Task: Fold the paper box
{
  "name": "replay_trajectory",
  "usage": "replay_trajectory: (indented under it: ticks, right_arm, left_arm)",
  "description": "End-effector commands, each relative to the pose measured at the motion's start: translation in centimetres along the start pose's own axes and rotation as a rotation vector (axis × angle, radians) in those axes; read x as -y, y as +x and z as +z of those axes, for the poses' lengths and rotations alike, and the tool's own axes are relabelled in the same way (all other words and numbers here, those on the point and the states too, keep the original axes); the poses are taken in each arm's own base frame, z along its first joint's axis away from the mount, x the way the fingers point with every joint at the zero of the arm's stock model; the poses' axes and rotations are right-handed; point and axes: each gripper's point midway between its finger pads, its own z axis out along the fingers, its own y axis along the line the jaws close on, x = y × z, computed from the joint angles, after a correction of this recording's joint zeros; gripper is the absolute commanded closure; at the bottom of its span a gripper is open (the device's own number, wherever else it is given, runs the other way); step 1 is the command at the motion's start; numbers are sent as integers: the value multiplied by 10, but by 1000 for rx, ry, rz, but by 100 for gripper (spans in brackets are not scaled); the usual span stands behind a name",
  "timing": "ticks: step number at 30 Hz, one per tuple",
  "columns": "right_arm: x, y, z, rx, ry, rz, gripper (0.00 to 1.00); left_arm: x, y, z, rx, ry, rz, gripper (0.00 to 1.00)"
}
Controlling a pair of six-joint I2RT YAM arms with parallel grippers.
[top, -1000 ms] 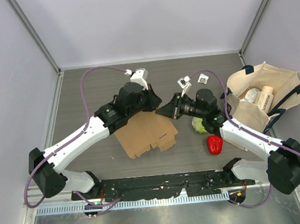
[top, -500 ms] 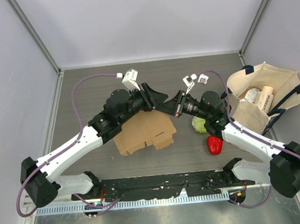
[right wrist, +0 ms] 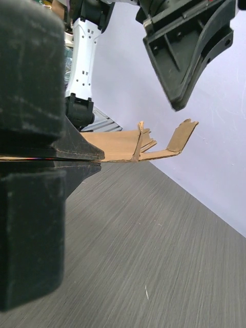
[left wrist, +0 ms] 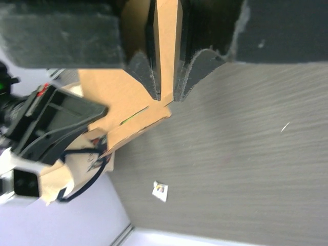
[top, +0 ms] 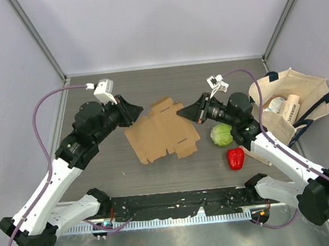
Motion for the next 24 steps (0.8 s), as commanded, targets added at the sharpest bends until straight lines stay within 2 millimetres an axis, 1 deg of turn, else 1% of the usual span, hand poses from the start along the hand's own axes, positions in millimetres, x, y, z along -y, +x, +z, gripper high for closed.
replay_trajectory:
  ticks: [1,3,5,7,9,12,14,15,16,18,20,21,24]
  right_arm:
    - [-16,-12,3,-6,-67,-57,100]
    - [-17,-13,4,4,-81,-51,100]
    - [-15,-11,6,2,-82,-46,100]
    - [-13,-12,6,11,-78,-47,100]
    - [-11,-10,7,9,-75,-44,100]
    - [-12,-10,6,1,-76,-47,100]
    - [-14,-13,5,3,-73,-68,100]
    - [-14,-11,4,-4,-68,-68,100]
    - [-14,-12,4,-5,-68,-76,100]
    - [-16,-12,4,-13,-73,-79,100]
    - [-13,-10,5,-19,-65,-84,100]
    - [-10,-7,5,-27,-58,-82,100]
    - [-6,-4,4,-32,-48,-81,100]
  left_arm:
    - [-17,26,2,-128,-49,77,86]
    - [-14,28,6,-141,-35,73,89]
    - [-17,29,10,-141,-51,68,91]
    - [-12,29,15,-143,-26,69,91]
    - [-13,29,18,-144,-30,71,91]
    - [-20,30,22,-151,-72,71,93]
    - [-24,30,24,-152,-95,65,94]
    - [-25,31,24,-153,-96,63,94]
    - [-29,30,25,-145,-123,61,94]
    - [-30,30,25,-147,-129,54,95]
    - [-29,30,24,-134,-121,40,94]
    - [-27,22,20,-97,-116,35,93]
    - [-30,13,13,-55,-143,23,89]
